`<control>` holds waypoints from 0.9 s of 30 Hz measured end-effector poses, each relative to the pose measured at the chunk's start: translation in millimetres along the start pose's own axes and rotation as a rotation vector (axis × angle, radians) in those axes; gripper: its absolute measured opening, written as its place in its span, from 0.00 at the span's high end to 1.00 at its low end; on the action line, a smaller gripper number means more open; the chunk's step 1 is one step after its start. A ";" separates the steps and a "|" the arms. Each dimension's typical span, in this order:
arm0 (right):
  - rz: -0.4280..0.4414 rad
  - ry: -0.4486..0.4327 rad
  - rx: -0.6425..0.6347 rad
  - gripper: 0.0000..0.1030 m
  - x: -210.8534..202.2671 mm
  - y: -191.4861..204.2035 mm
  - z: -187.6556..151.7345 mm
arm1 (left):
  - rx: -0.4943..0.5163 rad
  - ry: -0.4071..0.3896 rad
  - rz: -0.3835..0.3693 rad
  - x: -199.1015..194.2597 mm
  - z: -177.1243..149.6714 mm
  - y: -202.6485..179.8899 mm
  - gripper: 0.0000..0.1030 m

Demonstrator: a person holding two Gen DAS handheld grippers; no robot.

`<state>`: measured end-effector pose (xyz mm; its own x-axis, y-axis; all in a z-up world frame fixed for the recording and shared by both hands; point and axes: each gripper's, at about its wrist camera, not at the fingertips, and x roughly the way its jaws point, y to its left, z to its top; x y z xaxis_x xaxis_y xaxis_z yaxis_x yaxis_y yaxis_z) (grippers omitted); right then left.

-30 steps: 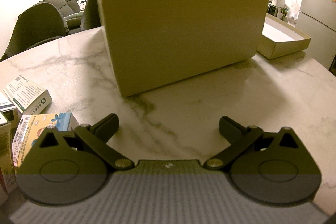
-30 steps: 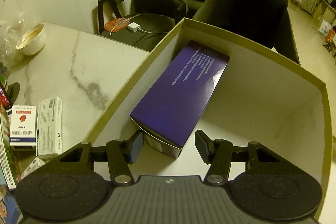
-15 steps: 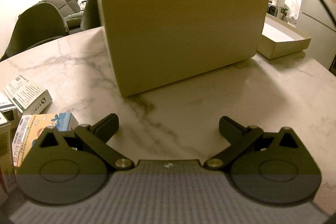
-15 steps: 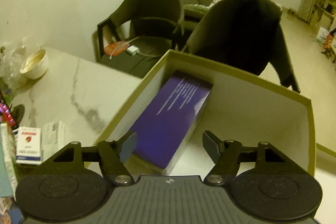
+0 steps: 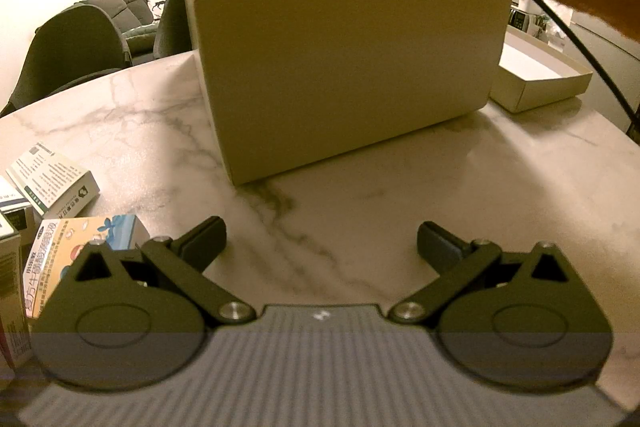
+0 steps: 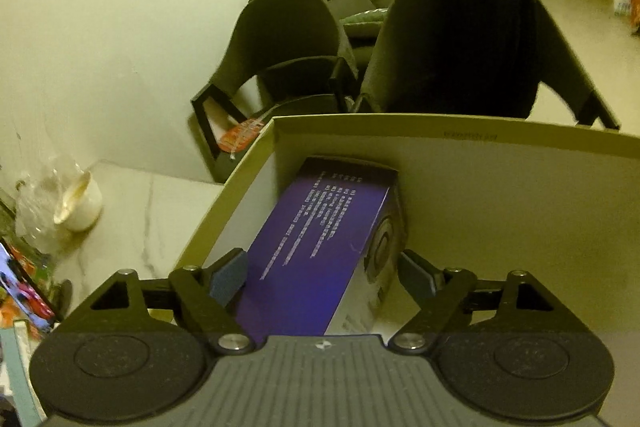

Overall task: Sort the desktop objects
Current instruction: 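Push the purple box flat inside the tall box with the right tool, then raise the right tool out of the tall box and turn toward the pile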

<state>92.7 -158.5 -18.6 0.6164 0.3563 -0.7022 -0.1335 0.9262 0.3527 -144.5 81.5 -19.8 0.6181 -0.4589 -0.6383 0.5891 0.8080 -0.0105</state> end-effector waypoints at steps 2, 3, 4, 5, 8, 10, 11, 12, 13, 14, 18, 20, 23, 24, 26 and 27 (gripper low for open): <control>0.036 -0.001 0.014 0.18 2.0 -4.9 0.6 | 0.000 0.000 0.000 0.0 0.0 0.0 0.00; 0.053 -0.001 0.021 0.18 2.9 -7.2 0.9 | 0.000 0.000 0.000 0.1 0.0 0.0 0.00; 0.072 -0.004 0.022 0.18 3.3 -8.4 0.8 | 0.000 0.000 0.000 0.1 0.0 0.0 0.00; 0.091 -0.008 0.022 0.18 3.7 -9.6 0.7 | 0.000 0.000 0.000 0.1 0.0 0.2 0.00; 0.135 -0.022 0.027 0.18 2.2 -12.1 0.1 | 0.000 0.000 -0.001 0.2 0.2 0.3 0.00; 0.159 -0.027 0.044 0.18 0.6 -14.6 0.2 | 0.000 0.000 -0.001 0.2 0.3 0.2 0.00; 0.165 -0.026 0.049 0.18 0.3 -15.8 0.5 | 0.000 0.000 -0.001 0.2 0.3 0.2 0.00; 0.172 -0.025 0.054 0.18 0.0 -17.0 0.9 | 0.000 0.000 -0.001 0.4 0.2 0.4 0.00; 0.179 -0.023 0.064 0.18 -0.7 -18.3 0.9 | 0.000 0.000 -0.001 0.5 0.2 0.5 0.00; 0.186 -0.020 0.073 0.18 -1.4 -19.5 1.0 | 0.000 0.000 -0.001 0.5 0.2 0.6 0.00; 0.169 -0.010 0.087 0.18 -7.7 -18.9 1.5 | 0.000 -0.002 -0.001 0.7 0.2 0.8 0.00; 0.143 -0.014 0.088 0.18 -14.6 -17.3 2.5 | 0.001 -0.004 -0.002 -0.1 -0.3 0.9 0.00; 0.110 -0.023 0.083 0.17 -28.7 -15.4 3.9 | -0.007 -0.012 -0.008 -2.6 -1.6 1.9 0.00; 0.106 -0.025 0.084 0.17 -35.3 -15.3 3.7 | -0.015 -0.019 -0.009 -4.3 -2.3 2.4 0.00; 0.104 -0.031 0.092 0.15 -48.5 -15.9 1.6 | -0.034 -0.033 -0.004 -9.1 -3.6 3.1 0.00; 0.104 -0.034 0.095 0.15 -52.8 -15.9 0.6 | -0.042 -0.039 -0.001 -11.8 -4.1 3.2 0.00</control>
<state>62.8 -192.2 13.2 0.6296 0.4438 -0.6377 -0.1250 0.8680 0.4806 -152.1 91.0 -15.5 0.6378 -0.4733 -0.6076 0.5677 0.8220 -0.0444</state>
